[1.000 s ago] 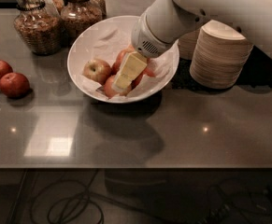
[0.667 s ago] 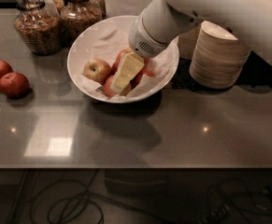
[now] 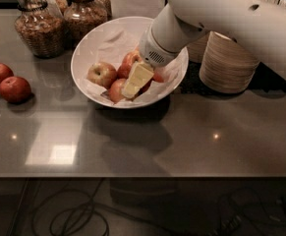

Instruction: Pick apple from white bowl

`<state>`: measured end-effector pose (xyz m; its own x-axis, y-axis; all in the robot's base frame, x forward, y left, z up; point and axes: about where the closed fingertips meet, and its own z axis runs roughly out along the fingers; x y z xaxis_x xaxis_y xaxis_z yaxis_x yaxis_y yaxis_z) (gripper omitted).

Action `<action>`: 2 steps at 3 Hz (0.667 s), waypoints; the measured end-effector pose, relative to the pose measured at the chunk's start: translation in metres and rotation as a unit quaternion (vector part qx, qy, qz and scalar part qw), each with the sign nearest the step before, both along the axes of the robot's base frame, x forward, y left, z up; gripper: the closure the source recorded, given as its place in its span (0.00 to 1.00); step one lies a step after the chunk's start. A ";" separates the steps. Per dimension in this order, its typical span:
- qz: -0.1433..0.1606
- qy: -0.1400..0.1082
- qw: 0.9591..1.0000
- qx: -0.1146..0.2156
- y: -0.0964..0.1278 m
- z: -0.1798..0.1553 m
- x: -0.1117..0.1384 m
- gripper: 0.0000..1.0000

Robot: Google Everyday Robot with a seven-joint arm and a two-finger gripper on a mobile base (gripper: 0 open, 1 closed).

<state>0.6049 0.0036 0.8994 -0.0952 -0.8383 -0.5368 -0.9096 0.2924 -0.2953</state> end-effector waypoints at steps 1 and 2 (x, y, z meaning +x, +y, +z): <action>-0.013 0.004 1.000 -0.001 -0.011 -0.003 0.000 0.39; -0.013 0.004 1.000 -0.001 -0.011 0.003 0.000 0.63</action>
Offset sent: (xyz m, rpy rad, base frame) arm 0.0076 -0.1014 -0.0269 0.0573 0.0583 -0.2203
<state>0.6053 -0.0076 0.9023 -0.1211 -0.8362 -0.5349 -0.9044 0.3151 -0.2878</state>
